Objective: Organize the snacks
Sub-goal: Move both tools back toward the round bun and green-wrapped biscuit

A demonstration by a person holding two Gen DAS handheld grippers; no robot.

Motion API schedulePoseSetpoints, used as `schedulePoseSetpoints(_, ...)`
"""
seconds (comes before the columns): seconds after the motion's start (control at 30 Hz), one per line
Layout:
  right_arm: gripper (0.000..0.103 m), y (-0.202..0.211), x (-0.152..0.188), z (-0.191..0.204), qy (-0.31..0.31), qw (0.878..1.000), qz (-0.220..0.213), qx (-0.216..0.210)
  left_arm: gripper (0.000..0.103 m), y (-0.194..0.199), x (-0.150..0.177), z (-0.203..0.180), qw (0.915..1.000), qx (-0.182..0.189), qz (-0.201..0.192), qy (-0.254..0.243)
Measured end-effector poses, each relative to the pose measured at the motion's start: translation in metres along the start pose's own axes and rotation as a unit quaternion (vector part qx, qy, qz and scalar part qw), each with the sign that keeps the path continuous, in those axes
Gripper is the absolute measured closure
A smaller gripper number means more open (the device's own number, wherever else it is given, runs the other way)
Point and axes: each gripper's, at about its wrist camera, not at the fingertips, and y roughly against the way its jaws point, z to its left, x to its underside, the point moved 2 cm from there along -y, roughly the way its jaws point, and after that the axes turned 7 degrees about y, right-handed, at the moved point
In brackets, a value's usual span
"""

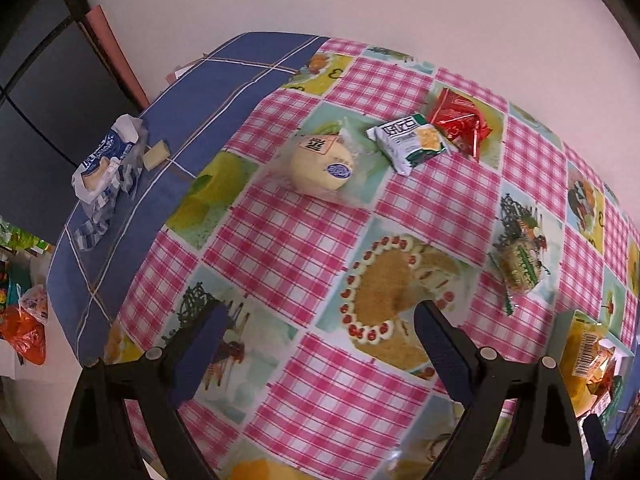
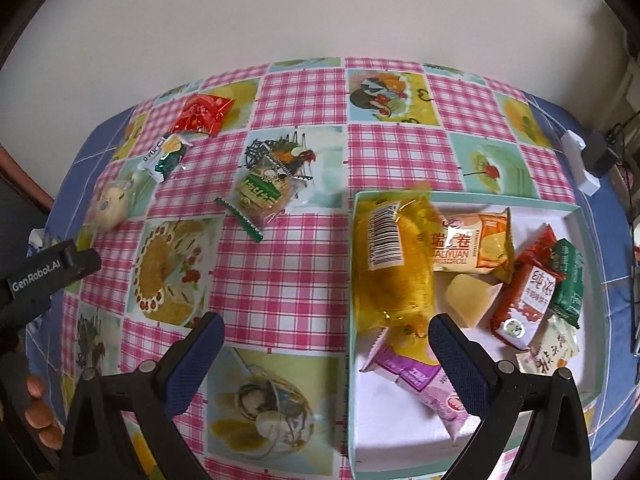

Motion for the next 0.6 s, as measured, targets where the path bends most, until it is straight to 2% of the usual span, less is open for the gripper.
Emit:
schedulePoseSetpoints(0.4,0.0,-0.007,-0.002,-0.003,-0.011,1.0,-0.009,-0.007,0.008,-0.006,-0.002,0.01,0.9998,0.015,0.006,0.015)
schedulePoseSetpoints(0.6,0.0,-0.011,-0.001,0.001,-0.013,1.0,-0.017,-0.015,0.008,-0.019,-0.001,0.021,0.9992,0.021,0.025,0.024)
